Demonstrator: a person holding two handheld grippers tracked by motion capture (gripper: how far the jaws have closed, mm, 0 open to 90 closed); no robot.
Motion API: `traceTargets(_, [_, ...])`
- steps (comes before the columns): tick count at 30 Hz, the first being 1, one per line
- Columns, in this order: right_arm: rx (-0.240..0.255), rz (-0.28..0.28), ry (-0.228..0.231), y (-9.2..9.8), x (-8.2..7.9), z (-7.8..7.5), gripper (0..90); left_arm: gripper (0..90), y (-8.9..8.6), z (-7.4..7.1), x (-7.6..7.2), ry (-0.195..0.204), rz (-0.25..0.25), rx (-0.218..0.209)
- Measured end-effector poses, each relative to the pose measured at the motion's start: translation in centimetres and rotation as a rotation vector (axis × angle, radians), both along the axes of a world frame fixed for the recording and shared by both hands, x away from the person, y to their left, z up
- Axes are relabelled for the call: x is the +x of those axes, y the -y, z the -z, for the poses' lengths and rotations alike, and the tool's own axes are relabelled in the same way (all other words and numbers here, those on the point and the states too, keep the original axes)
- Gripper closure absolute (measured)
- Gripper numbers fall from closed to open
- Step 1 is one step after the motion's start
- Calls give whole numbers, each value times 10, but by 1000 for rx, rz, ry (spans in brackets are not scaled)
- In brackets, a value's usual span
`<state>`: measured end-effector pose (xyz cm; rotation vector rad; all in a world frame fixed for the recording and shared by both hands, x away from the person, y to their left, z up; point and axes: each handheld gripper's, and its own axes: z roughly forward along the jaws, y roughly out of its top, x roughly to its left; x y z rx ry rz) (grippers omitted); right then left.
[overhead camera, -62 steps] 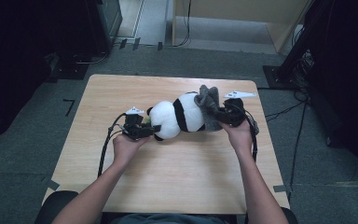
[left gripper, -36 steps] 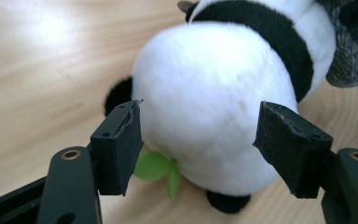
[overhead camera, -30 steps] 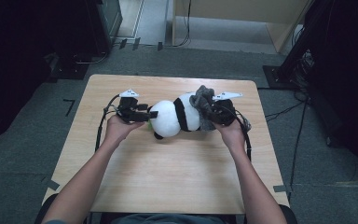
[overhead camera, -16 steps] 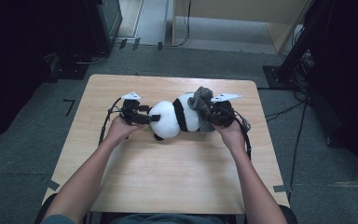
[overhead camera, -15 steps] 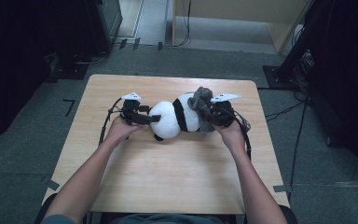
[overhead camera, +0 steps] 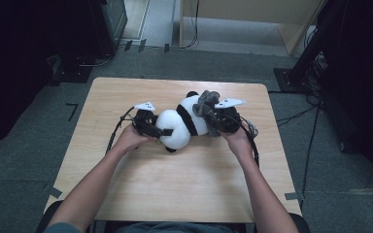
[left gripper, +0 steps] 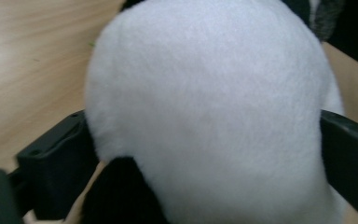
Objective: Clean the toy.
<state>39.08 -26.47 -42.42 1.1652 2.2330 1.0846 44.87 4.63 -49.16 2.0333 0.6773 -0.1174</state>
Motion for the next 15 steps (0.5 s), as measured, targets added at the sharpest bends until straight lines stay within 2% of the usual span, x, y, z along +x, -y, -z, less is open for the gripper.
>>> traceTargets(4, [-17,11,17,-1,0,-1,801,213,0,-8,-6,-9,3,24])
traceTargets(7, [-6,22,20,3,1,-3,799,361,2,-15,-11,-16,-6,49])
traceTargets(10, [19,37,7,9,3,-5,795,437,4,-20,-17,-4,-21,67])
traceTargets(12, [49,52,-8,15,5,-8,794,479,6,-23,-20,-9,-20,64])
traceTargets(15, [67,69,-15,21,4,-12,794,511,7,-28,-24,-5,-11,58])
